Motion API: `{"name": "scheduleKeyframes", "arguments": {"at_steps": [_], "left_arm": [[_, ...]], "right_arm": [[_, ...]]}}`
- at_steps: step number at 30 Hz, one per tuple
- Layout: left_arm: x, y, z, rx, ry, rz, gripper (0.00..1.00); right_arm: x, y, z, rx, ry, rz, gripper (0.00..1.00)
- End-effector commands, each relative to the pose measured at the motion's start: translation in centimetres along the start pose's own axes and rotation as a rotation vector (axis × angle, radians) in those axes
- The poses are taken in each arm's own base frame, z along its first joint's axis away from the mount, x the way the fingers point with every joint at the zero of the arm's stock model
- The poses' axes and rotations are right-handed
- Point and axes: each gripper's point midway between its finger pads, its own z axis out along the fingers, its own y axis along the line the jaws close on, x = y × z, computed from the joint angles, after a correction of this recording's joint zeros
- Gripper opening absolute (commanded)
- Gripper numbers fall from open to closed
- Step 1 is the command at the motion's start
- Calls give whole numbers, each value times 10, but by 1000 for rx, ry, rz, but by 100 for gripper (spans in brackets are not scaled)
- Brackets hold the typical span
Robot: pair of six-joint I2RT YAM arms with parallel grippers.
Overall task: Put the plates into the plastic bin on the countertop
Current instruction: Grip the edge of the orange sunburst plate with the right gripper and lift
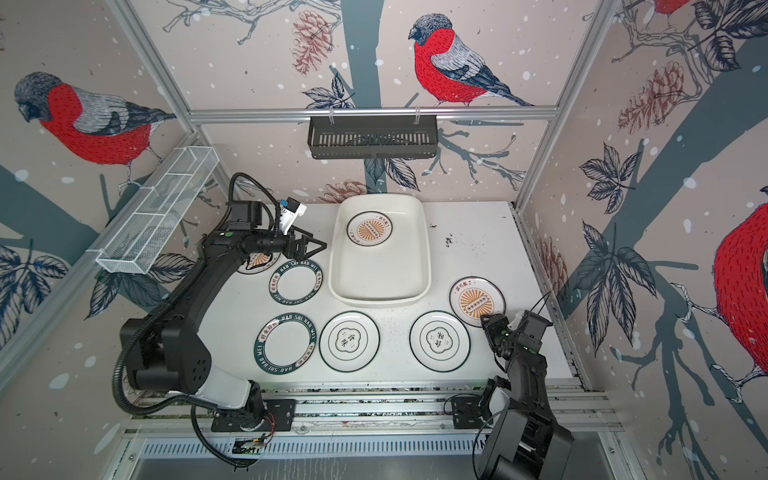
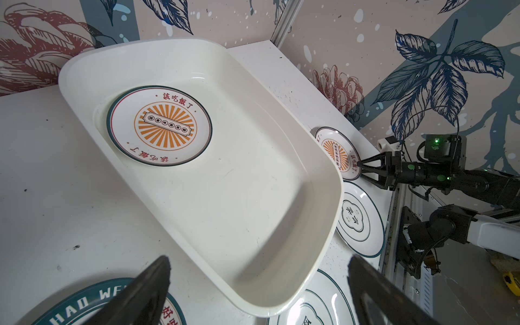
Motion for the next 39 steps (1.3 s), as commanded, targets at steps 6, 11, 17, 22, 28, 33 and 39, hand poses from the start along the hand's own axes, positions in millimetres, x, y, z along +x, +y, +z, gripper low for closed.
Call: {"name": "scheduleKeyframes", "arguments": {"at_steps": [6,11,17,22,28,33,39], "left_arm": [[0,3,5,19,-5,-32,97],[5,4,8,25,10,-45,97],[5,4,6,18,17,-37,97],[5,4,7,25,17,-46,97],[2,5,8,29,15,-48,97],[0,5,7,28,18,-44,97],[-6,5,6,28,16,-39,96]], "right_arm": [[-3,-6,9,-6,23,29,41],[-6,-9,9,-9,13,22,37],[-5,-10,11,-37,6,22,30],[-5,-12,12,-46,9,32,24],[-7,-8,12,-74,5,28,7],[-12,-4,11,-94,-9,37,4],[-22,4,8,-121,-35,42,3]]}}
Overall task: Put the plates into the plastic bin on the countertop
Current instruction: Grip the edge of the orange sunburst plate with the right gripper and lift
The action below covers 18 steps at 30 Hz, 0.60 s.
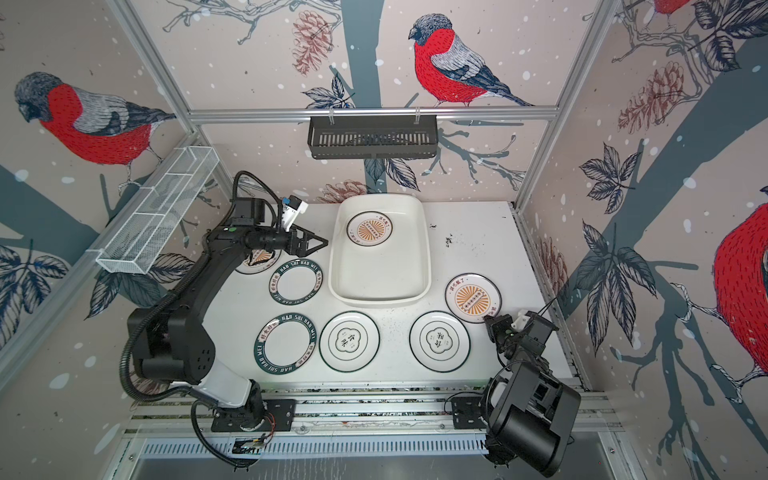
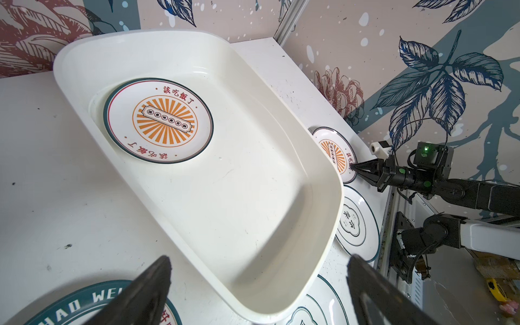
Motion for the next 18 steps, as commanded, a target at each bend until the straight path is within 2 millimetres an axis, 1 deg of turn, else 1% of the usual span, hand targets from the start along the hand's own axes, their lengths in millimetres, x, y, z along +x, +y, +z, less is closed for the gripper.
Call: {"name": "scheduleKeyframes", "arguments": {"at_steps": [1,6,11,18], "left_arm": [[-3,-5,-1,19,2,13,96],[-8,-5,-2,17,-3,16,96],[-17,-6,-8,-10,7,47,96],[-19,-9,-11,-17,-13,41,96]], "right_arm": [[-11,4,-2,-5,-35,-4,2],[-26,20,-6,-40,-66,-17,2],[-43,42,-10,-70,-78,-52,2],[-56,62,-16,-91,-88,-98,2]]}}
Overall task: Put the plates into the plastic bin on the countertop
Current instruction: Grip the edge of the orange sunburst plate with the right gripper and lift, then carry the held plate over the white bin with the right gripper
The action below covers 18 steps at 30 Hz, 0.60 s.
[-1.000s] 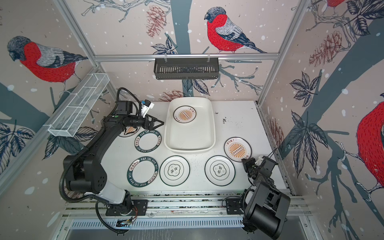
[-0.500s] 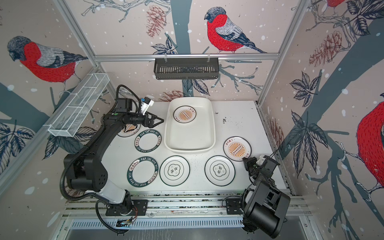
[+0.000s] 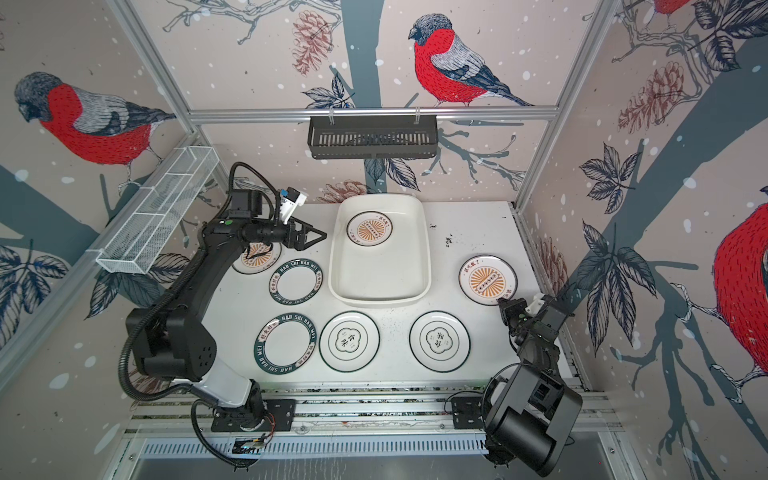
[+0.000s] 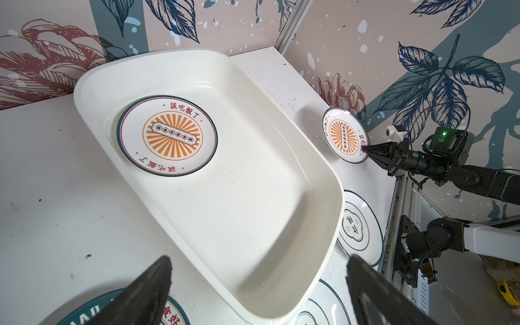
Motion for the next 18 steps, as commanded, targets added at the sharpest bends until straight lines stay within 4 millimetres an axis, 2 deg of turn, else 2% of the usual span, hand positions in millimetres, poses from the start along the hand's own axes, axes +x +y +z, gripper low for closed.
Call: {"name": "scheduleKeyframes", "arguments": {"at_steps": [1,4,9,15,18], "left_arm": [[1,-5,-3,1,-3,7,96],[3,-4,-3,-12,-8,13,96],[7,-2,-4,-29,0,23,96],[8,-3,-6,-45,-5,34,96],[8,-4,-8,-49,-8,41,96]], "right_arm": [[-6,15,-2,-29,6,-54,2],[-12,24,-4,-19,1,-85,2],[-21,56,-5,-51,-3,-146,2],[-20,109,1,-94,6,-251,2],[-12,140,8,-124,30,-299,2]]}}
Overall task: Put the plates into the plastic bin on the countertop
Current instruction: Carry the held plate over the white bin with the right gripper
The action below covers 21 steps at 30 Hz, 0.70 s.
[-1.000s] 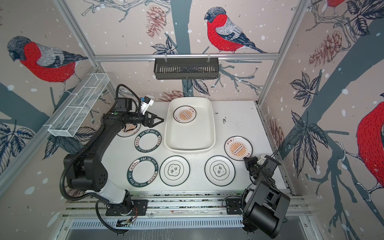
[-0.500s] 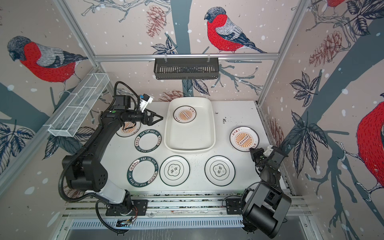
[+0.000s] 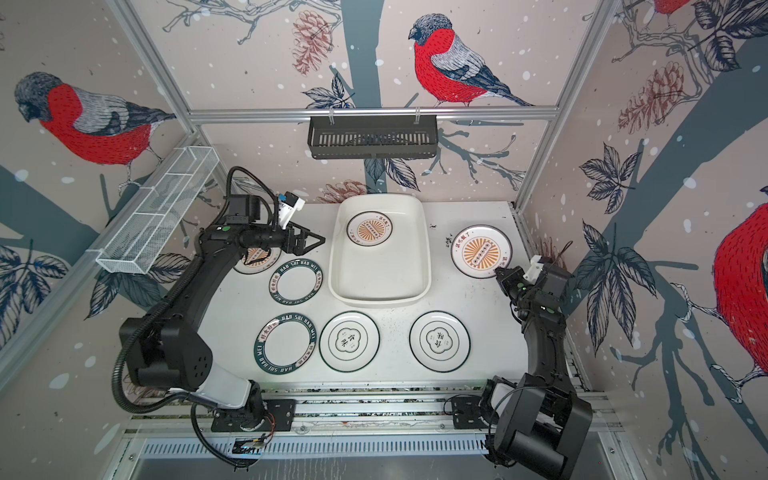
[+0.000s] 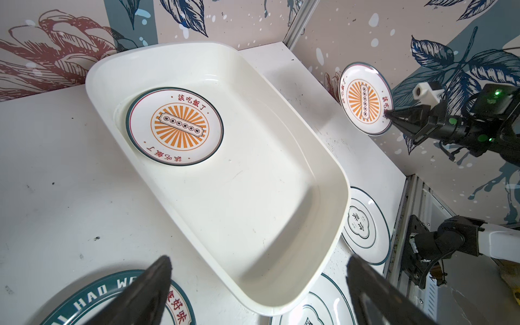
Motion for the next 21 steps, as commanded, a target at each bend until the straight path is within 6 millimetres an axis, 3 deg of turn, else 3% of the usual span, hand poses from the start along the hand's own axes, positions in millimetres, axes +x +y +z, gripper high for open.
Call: {"name": "scheduleKeyframes", "arguments": {"at_steps": [1,9,16,21], "left_arm": [[-4,-2,-3,-8,-15,43,96],[-13,-9,-12,-24,-36,72,96],[-19,-16,-16,-12,-56,70,96],[-21,-19,-19,-11,-64,76,96]], "right_arm": [[-5,31,10,-30,-6,-64,2],[33,121,56,-164,94,-166,2],[88,167,116,-228,217,-204,2],[126,182,159,-243,282,-220,2]]}}
